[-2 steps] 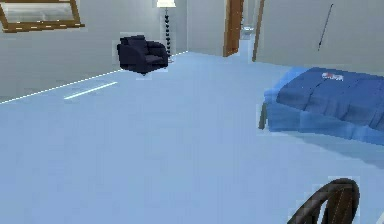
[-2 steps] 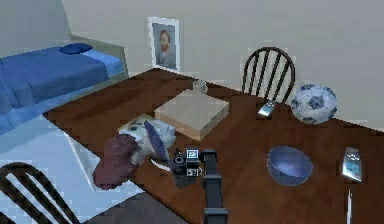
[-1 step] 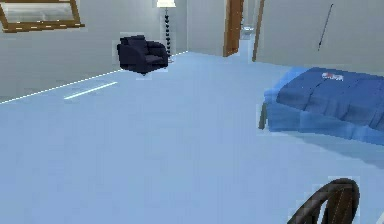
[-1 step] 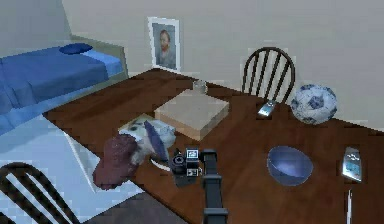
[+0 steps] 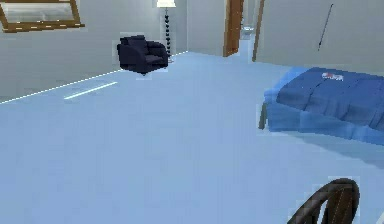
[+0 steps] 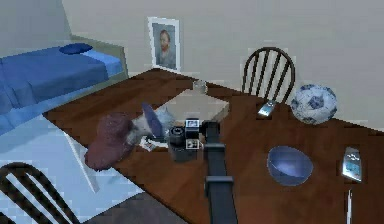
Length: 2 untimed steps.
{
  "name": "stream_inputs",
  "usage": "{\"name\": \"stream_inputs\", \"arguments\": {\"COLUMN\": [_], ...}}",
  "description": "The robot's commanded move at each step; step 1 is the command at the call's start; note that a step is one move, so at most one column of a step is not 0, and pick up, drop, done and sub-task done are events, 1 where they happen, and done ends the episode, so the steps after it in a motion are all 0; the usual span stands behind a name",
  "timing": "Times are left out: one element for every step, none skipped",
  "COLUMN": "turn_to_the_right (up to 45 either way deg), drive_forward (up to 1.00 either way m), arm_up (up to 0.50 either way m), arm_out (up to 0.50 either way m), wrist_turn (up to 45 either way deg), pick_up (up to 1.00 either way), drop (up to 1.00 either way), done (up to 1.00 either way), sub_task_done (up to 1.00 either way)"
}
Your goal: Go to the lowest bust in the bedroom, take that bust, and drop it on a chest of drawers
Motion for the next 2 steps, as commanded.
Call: {"name": "stream_inputs", "arguments": {"turn_to_the_right": [0.0,0.0], "drive_forward": [0.00,0.00], "arm_up": [0.16,0.00], "arm_out": [0.00,0.00], "wrist_turn": [0.0,-45.0], "pick_up": [0.00,0.00], "drop": [0.00,0.00], "done": [0.00,0.00], "sub_task_done": [0.00,0.00]}}
